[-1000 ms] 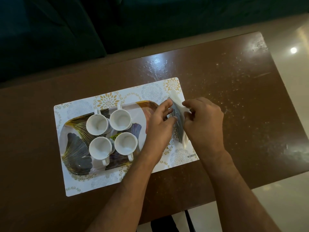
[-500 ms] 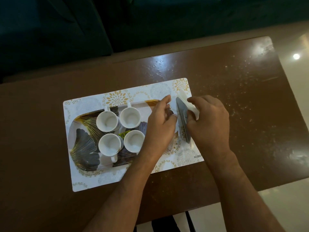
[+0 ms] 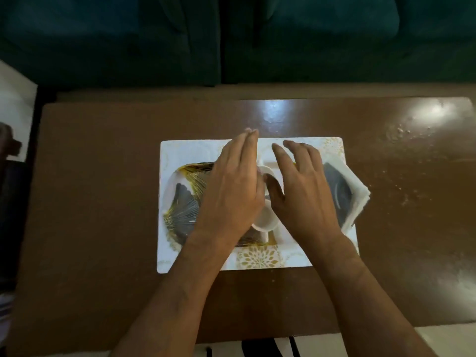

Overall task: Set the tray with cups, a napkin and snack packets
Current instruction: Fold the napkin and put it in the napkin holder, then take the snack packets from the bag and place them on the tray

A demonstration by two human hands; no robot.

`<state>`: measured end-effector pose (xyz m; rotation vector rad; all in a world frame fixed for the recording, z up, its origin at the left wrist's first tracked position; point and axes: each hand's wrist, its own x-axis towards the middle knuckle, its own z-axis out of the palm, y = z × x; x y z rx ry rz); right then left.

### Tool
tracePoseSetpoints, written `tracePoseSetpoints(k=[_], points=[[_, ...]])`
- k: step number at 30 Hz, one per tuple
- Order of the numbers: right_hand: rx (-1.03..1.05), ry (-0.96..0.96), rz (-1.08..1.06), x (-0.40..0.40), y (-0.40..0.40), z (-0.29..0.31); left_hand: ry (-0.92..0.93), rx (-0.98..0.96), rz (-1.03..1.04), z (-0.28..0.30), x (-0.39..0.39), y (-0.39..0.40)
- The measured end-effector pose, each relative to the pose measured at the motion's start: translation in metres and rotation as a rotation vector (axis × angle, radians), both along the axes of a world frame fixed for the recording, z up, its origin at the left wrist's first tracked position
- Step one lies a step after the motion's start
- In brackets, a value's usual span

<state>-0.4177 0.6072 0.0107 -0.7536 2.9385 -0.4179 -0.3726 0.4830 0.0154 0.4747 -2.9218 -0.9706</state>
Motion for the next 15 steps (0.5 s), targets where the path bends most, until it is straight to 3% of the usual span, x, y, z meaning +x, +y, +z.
tracePoseSetpoints(k=[6, 10, 15], points=[[0.089, -0.015, 0.110, 0.029, -0.082, 0.005, -0.048, -0.152, 0.041, 0.007, 0.055, -0.081], [0.074, -0.047, 0.310, 0.100, -0.206, 0.011, -0.096, -0.209, 0.246, -0.002, 0.148, -0.196], [0.090, -0.063, 0.314, 0.101, -0.204, 0.007, -0.082, -0.208, 0.235, 0.000, 0.152, -0.195]])
